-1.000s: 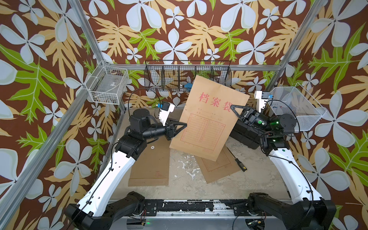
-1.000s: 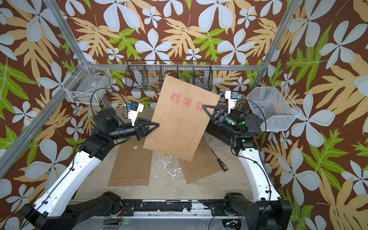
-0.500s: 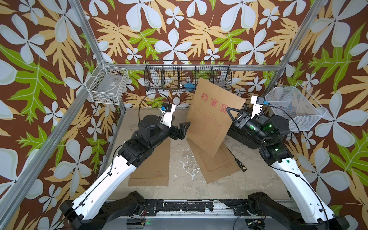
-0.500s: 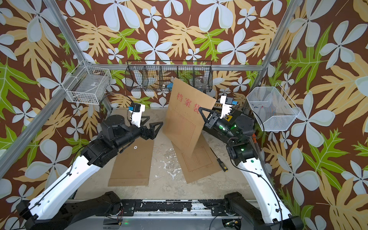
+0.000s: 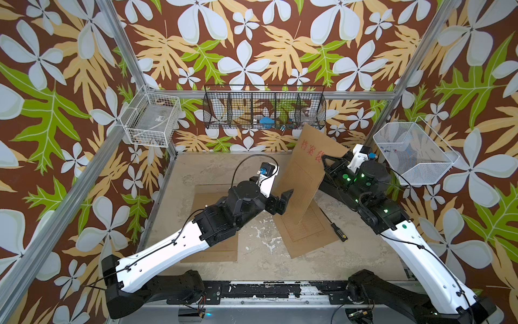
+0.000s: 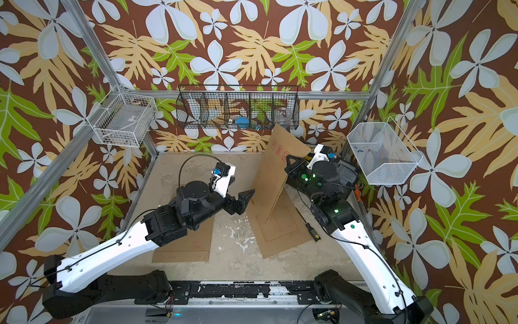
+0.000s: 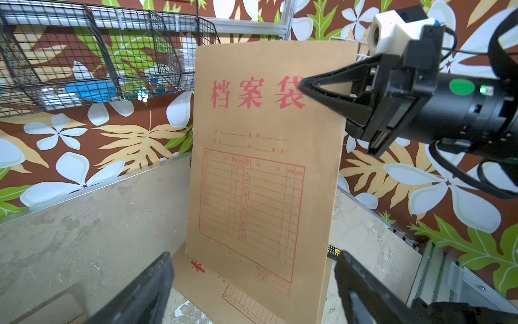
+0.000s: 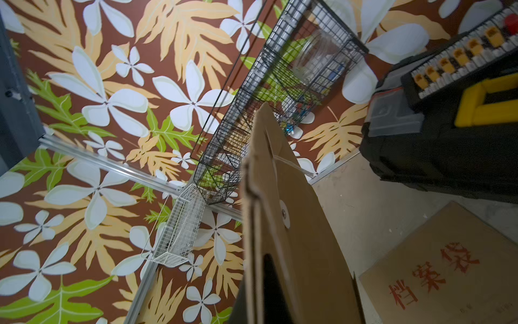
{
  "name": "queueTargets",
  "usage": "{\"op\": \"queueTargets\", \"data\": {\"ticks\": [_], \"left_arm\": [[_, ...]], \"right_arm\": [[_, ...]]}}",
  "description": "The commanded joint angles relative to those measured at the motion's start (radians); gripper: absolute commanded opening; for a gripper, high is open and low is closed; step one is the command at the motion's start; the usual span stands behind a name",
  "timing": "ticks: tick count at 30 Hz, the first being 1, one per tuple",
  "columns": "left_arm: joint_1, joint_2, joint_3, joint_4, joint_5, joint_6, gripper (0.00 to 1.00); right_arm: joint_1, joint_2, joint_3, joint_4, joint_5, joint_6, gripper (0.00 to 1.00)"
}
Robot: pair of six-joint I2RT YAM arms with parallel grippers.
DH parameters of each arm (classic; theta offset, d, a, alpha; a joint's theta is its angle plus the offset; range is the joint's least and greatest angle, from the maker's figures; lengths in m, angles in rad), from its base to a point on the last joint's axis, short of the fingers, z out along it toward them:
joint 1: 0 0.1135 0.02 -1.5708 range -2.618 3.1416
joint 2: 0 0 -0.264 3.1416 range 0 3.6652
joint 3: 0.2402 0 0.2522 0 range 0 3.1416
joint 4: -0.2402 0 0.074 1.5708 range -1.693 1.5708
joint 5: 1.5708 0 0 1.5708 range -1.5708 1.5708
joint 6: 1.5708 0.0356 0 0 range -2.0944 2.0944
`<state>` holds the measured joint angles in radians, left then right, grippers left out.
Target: Open the file bag
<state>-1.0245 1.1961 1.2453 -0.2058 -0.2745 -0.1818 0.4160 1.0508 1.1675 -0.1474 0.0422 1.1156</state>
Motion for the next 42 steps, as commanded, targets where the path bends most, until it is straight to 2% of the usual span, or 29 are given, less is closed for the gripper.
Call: {"op": "queueTargets", "data": {"ticks": [1, 4, 11, 17, 21, 24, 38, 40, 42], "left_arm": [[-0.043, 0.041, 0.029, 0.033, -0.049, 0.045, 0.91], [-0.095, 0.087, 0.039, 0.037, -0.083, 0.070, 0.92], [-0.146, 0.180, 0.050, 0.056, -0.112, 0.096, 0.92], [-0.165, 0.300, 0.121, 0.008, -0.283, 0.168, 0.89], [-0.179, 0.381, 0.201, -0.040, -0.429, 0.215, 0.74], [-0.181, 0.407, 0.223, -0.042, -0.487, 0.238, 0.66], [-0.206, 0.407, 0.208, -0.022, -0.488, 0.268, 0.18], [-0.207, 0.401, 0.203, -0.024, -0.487, 0.265, 0.12], [-0.208, 0.393, 0.193, -0.024, -0.487, 0.262, 0.01]], "right_arm": [[0.034, 0.007, 0.022, -0.064, 0.143, 0.087, 0.00], [0.054, 0.022, 0.039, -0.088, 0.162, 0.099, 0.00], [0.082, 0.029, 0.046, -0.081, 0.146, 0.136, 0.00], [0.089, 0.026, 0.045, -0.098, 0.136, 0.137, 0.00], [0.089, 0.014, 0.024, -0.092, 0.121, 0.154, 0.00], [0.089, 0.007, 0.018, -0.092, 0.124, 0.156, 0.00], [0.089, 0.028, 0.026, -0.070, 0.109, 0.155, 0.02], [0.089, 0.029, 0.023, -0.061, 0.098, 0.163, 0.05], [0.090, 0.026, 0.010, -0.048, 0.096, 0.174, 0.16]]}}
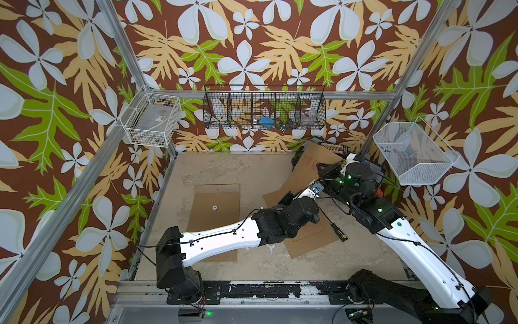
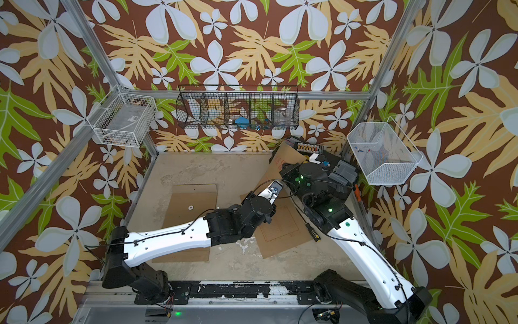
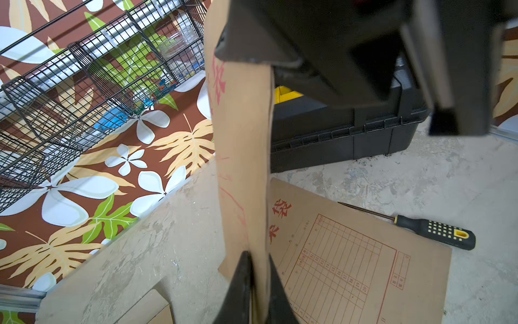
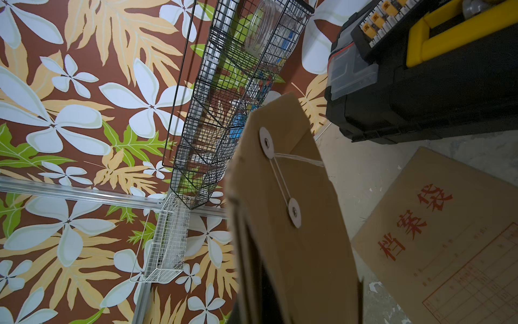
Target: Open the file bag
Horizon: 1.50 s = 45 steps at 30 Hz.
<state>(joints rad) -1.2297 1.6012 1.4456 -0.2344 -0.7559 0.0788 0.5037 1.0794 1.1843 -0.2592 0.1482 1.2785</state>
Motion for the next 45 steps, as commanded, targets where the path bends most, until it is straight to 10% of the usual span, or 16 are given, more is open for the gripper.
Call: {"op": "queueTargets", "data": {"ticks": [1, 6, 25, 38, 45], "left_arm": [[-0.003, -0.016, -0.014, 0.006, -0.008, 0.001, 0.00], [-0.001, -0.053, -0.062, 0.030, -0.019, -0.010, 0.00], [0.368, -0.361, -0.271, 0.075, 0.601, -0.232, 0.00], [0.640, -0.524, -0.349, 0.175, 1.082, -0.382, 0.00], [0.752, -0.569, -0.367, 0.281, 1.330, -0.460, 0.00]], "right_arm": [[0.001, -0.006, -0.015, 0.078, -0.010, 0.012, 0.22], [0.000, -0.054, -0.088, 0.182, 0.052, 0.019, 0.99], [-0.018, -0.093, -0.130, 0.206, 0.140, -0.604, 1.00], [-0.366, 0.074, -0.119, 0.314, -0.761, -0.780, 1.00], [-0.406, 0.091, -0.146, 0.535, -1.050, -0.703, 1.00]]}}
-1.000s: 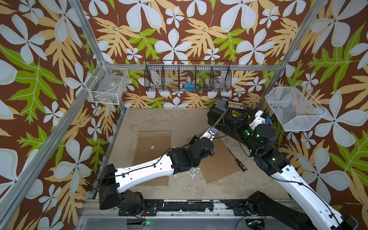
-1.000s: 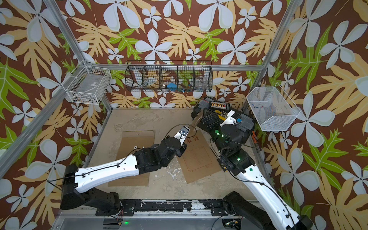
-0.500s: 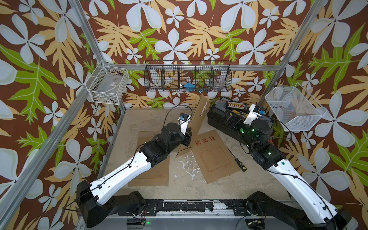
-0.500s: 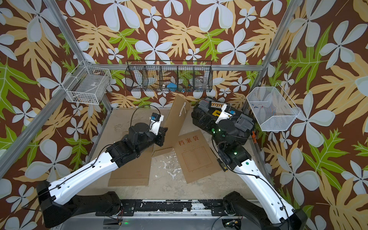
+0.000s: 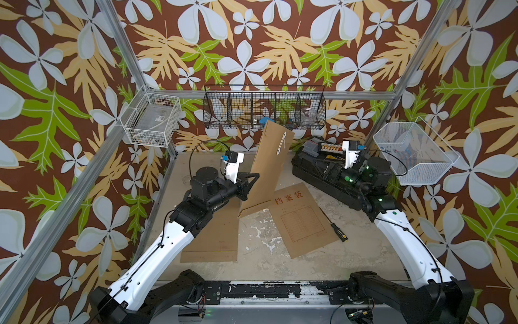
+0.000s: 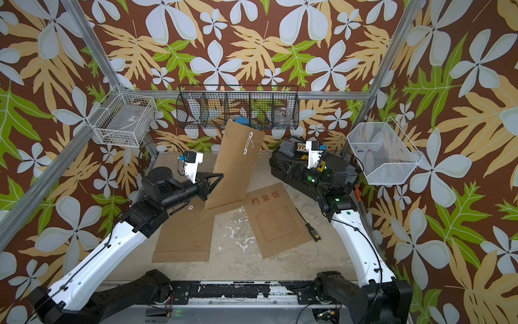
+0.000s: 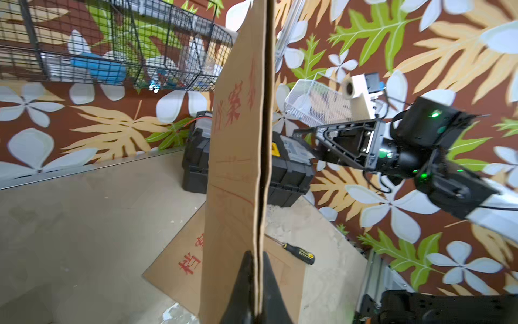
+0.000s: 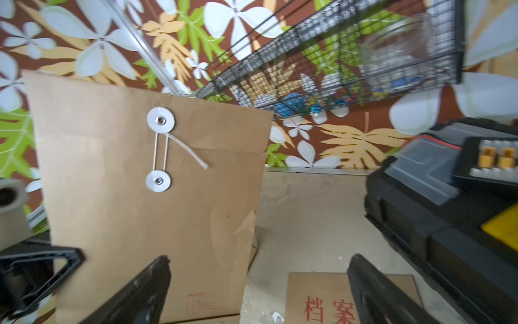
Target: Open the file bag
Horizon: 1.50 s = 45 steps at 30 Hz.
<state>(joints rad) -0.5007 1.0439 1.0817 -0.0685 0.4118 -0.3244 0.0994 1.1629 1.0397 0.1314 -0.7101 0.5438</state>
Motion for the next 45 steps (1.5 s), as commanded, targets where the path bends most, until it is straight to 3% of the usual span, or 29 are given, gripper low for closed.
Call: {"op": "queueTargets", "data": {"ticks": [1, 9, 18, 23, 34, 37, 41, 42, 45], "left_arm": [[0.034, -0.014, -0.001, 0.135, 0.199, -0.075, 0.00], [0.053, -0.041, 0.037, 0.214, 0.380, -0.129, 0.00], [0.053, -0.064, 0.062, 0.198, 0.422, -0.119, 0.00], [0.055, -0.073, 0.050, 0.184, 0.377, -0.113, 0.00], [0.072, -0.079, 0.030, 0.163, 0.286, -0.119, 0.00], [0.073, -0.080, 0.037, 0.123, 0.261, -0.096, 0.00], [0.074, -0.081, 0.039, 0.107, 0.259, -0.082, 0.00], [0.074, -0.078, 0.045, 0.107, 0.275, -0.083, 0.05], [0.074, -0.062, 0.077, 0.118, 0.363, -0.083, 0.38]], "right_arm": [[-0.001, 0.013, 0.003, 0.162, -0.206, 0.044, 1.00], [-0.002, 0.002, 0.001, 0.263, -0.265, 0.103, 1.00], [-0.002, 0.020, -0.032, 0.730, -0.432, 0.449, 0.97], [-0.002, 0.001, -0.019, 0.819, -0.421, 0.513, 0.76], [-0.002, -0.013, -0.052, 0.912, -0.395, 0.591, 0.44], [-0.001, -0.014, -0.057, 0.907, -0.394, 0.590, 0.29], [-0.001, -0.009, -0.051, 0.891, -0.414, 0.572, 0.02], [-0.002, -0.009, -0.049, 0.882, -0.418, 0.568, 0.00], [0.001, -0.017, -0.043, 0.861, -0.434, 0.549, 0.00]]}}
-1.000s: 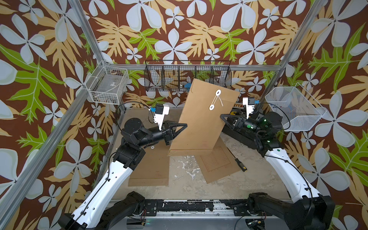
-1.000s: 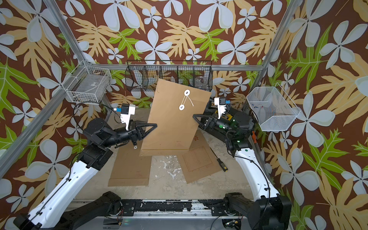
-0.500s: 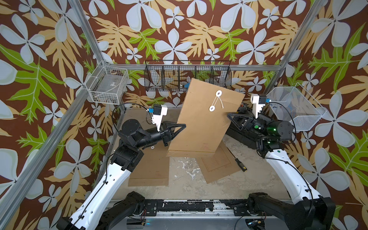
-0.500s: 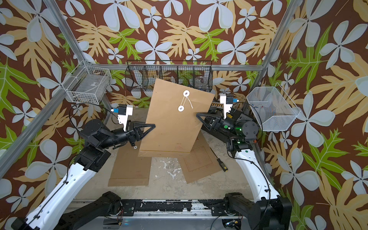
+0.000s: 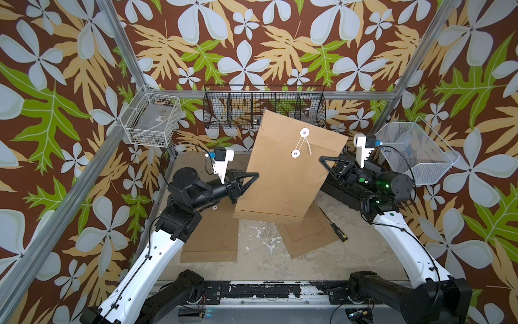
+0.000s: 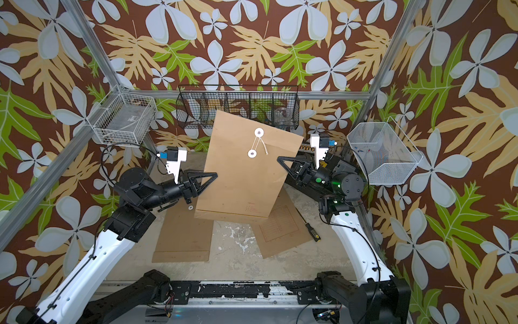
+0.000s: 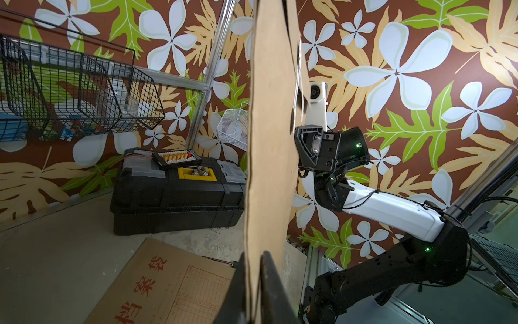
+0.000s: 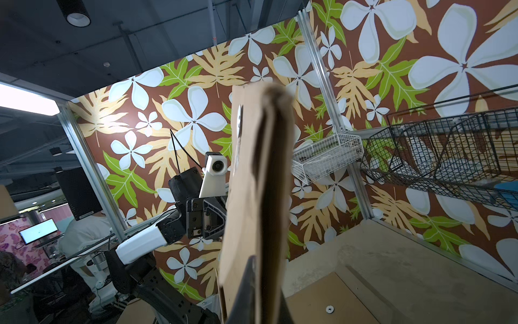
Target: Open the file bag
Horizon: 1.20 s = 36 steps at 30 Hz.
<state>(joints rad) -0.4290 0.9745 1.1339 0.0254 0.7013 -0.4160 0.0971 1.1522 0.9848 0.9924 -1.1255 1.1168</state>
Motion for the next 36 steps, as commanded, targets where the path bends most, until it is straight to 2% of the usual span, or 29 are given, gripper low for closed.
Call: {"op": "queueTargets", "data": {"ticks": [1, 3, 5, 7, 11, 17, 29, 36], "left_arm": [[0.002, 0.014, 0.042, 0.021, 0.099, 0.012, 0.48], [0.003, 0.025, 0.070, 0.009, 0.136, 0.024, 0.57], [0.003, 0.035, 0.095, -0.002, 0.147, 0.038, 0.57], [0.002, 0.047, 0.120, -0.015, 0.149, 0.049, 0.55], [0.002, 0.070, 0.154, -0.024, 0.169, 0.054, 0.51], [0.003, 0.068, 0.161, -0.061, 0.159, 0.095, 0.43], [0.003, 0.069, 0.173, -0.116, 0.129, 0.132, 0.32], [0.003, 0.073, 0.173, -0.140, 0.102, 0.152, 0.18]], "right_arm": [[0.007, -0.010, 0.016, -0.029, -0.027, -0.044, 0.00], [0.015, -0.018, 0.030, -0.108, -0.044, -0.108, 0.00], [0.032, -0.031, 0.044, -0.221, -0.054, -0.197, 0.00], [0.047, -0.040, 0.058, -0.312, -0.051, -0.276, 0.00], [0.056, -0.048, 0.063, -0.347, -0.064, -0.294, 0.00], [0.056, -0.054, 0.095, -0.501, -0.055, -0.412, 0.00], [0.074, -0.057, 0.120, -0.589, -0.076, -0.492, 0.00], [0.076, -0.058, 0.119, -0.614, -0.068, -0.515, 0.00]]}}
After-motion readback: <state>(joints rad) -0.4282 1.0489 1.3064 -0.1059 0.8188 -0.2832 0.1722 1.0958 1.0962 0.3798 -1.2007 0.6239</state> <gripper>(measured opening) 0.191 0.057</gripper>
